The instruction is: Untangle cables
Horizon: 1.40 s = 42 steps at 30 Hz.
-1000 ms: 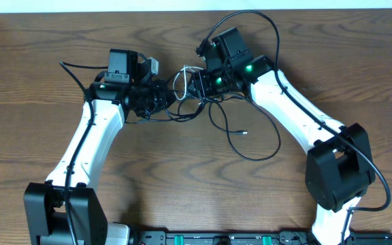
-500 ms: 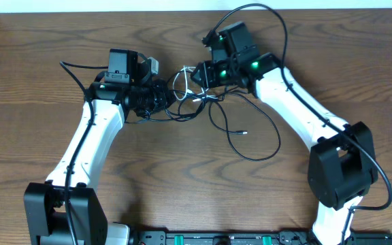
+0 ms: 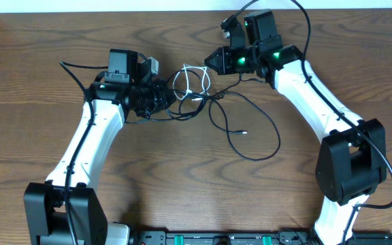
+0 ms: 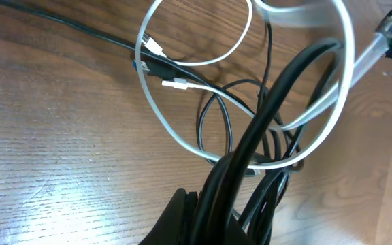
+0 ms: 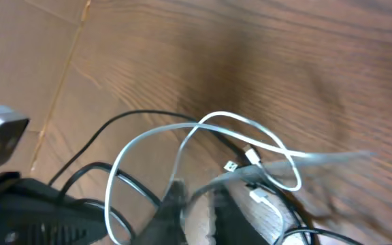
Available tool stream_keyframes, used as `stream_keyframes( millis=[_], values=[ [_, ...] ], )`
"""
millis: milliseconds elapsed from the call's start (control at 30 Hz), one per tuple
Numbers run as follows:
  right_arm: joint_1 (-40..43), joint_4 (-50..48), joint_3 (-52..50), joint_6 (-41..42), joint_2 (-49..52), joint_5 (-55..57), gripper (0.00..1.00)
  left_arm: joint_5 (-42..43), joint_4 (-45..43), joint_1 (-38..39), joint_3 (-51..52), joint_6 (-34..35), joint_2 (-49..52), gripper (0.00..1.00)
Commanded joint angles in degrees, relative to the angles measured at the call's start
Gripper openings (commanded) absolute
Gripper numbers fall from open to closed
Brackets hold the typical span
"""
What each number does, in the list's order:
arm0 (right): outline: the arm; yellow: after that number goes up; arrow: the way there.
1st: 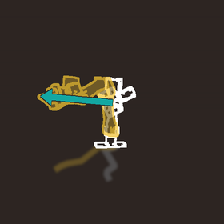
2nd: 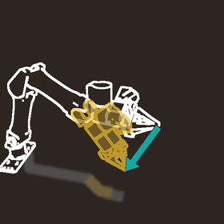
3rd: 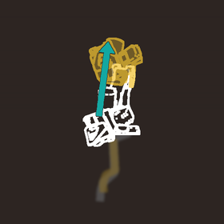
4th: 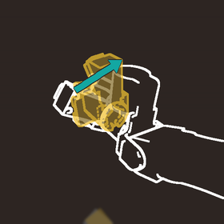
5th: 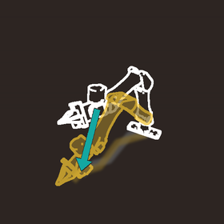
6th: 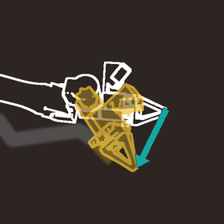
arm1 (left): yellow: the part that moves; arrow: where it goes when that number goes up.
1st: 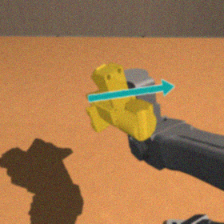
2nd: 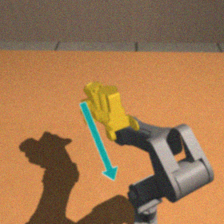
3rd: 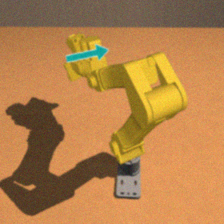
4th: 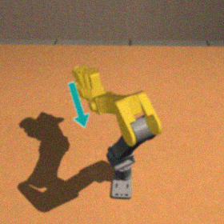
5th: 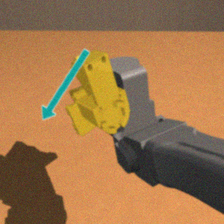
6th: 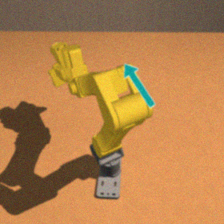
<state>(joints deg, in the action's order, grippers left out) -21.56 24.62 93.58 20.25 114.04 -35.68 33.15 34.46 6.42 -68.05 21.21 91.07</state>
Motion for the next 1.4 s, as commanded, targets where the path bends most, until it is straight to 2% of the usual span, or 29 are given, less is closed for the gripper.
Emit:
stream_keyframes(
  millis=[0,67,367,433,567,667,800,1133,1367],
  values=[
    [-0.6,0.9,0.0,0.1,-0.5,-1.4,0.33,0.7,0.0,-0.2,-0.4,0.5,-0.9,0.08],
    [-1.8,1.9,-0.1,0.1,-0.5,0.7,0.37,0.7,0.0,-0.2,-0.4,0.5,-0.9,0.08],
    [-6.1,4.1,-0.1,2.3,-0.5,10.4,0.38,0.7,0.0,-0.2,-0.4,0.5,-0.9,0.08],
    [-6.2,4.1,-0.1,3.1,-0.5,12.1,0.31,0.7,0.0,-0.2,-0.4,0.5,-0.9,0.07],
    [-5.6,2.0,0.0,3.5,-0.5,13.5,0.02,0.7,-0.1,-0.2,-0.4,0.5,-0.9,0.08],
    [-4.2,-0.9,0.0,3.5,-0.9,10.4,0.01,0.3,0.0,-0.2,-0.4,0.5,-0.9,0.07],
    [-1.1,-4.3,0.0,2.8,-3.4,4.0,0.01,-0.3,0.0,-0.2,-0.4,0.5,-0.9,0.08],
    [13.2,-6.3,0.0,2.9,-17.6,-8.2,0.01,-8.3,2.2,-0.2,-0.3,0.5,-0.8,0.08],
    [25.0,-7.1,0.0,6.8,-23.7,-15.4,0.01,-10.6,2.6,-0.2,-0.3,0.3,-0.3,0.08]
  ],
)
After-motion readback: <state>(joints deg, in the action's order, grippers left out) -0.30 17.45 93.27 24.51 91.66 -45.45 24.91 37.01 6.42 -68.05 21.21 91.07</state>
